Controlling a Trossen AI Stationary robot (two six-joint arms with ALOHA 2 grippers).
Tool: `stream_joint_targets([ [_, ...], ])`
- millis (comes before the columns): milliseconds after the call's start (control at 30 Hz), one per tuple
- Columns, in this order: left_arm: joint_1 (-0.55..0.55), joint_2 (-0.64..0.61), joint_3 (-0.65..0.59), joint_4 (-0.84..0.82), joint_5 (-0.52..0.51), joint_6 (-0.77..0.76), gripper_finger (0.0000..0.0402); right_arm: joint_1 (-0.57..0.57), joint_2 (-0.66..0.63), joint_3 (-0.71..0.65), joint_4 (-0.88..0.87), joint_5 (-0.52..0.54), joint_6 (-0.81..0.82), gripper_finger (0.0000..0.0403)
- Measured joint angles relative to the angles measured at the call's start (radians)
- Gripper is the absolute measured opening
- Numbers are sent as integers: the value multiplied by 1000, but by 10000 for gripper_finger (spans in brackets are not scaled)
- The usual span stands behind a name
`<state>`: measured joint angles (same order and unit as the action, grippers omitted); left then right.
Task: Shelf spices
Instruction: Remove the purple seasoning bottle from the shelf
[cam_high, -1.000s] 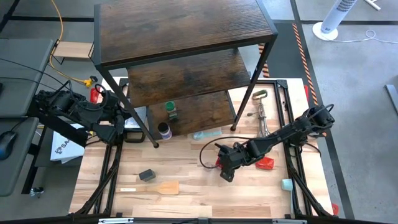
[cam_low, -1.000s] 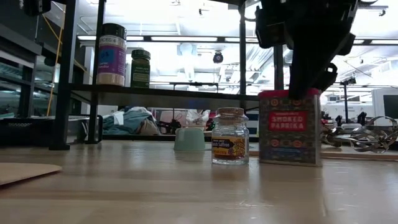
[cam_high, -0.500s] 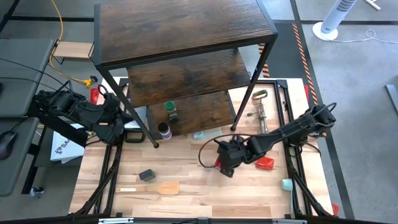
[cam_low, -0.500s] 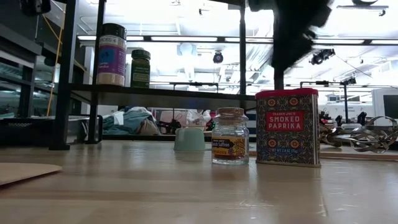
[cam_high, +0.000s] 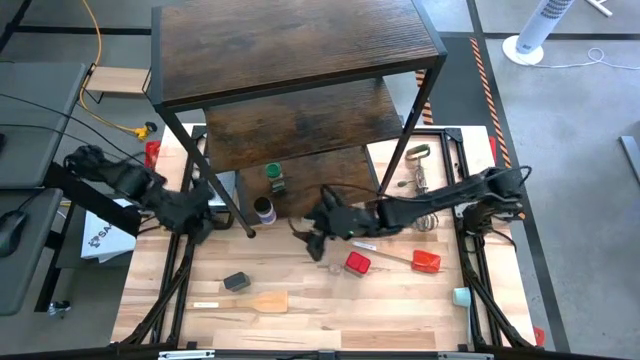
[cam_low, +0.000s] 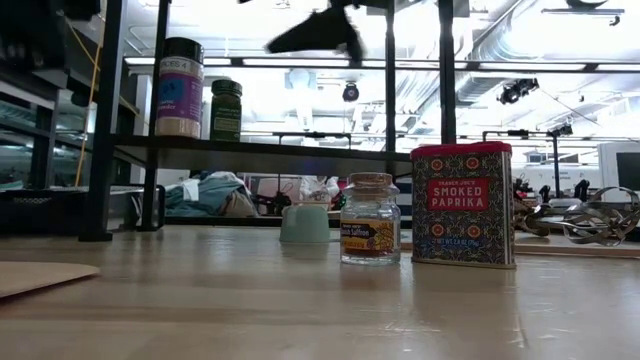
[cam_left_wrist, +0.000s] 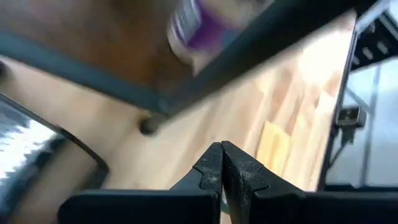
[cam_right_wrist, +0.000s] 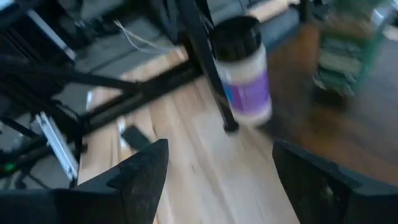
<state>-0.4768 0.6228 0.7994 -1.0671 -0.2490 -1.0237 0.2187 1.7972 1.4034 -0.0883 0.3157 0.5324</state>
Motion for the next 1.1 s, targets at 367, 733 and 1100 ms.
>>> stream_joint_targets([
  [367,-135,5,-118,179,-81,-99,0,-69,280,356,-49,-21,-382,284],
  [733,-160,5,-118,105,-170,-127,0,-115,363,548,-222,19,-439,284],
  [1100,-159,5,-118,77,-303,-125,0,-151,421,548,-123,-82,-408,284],
])
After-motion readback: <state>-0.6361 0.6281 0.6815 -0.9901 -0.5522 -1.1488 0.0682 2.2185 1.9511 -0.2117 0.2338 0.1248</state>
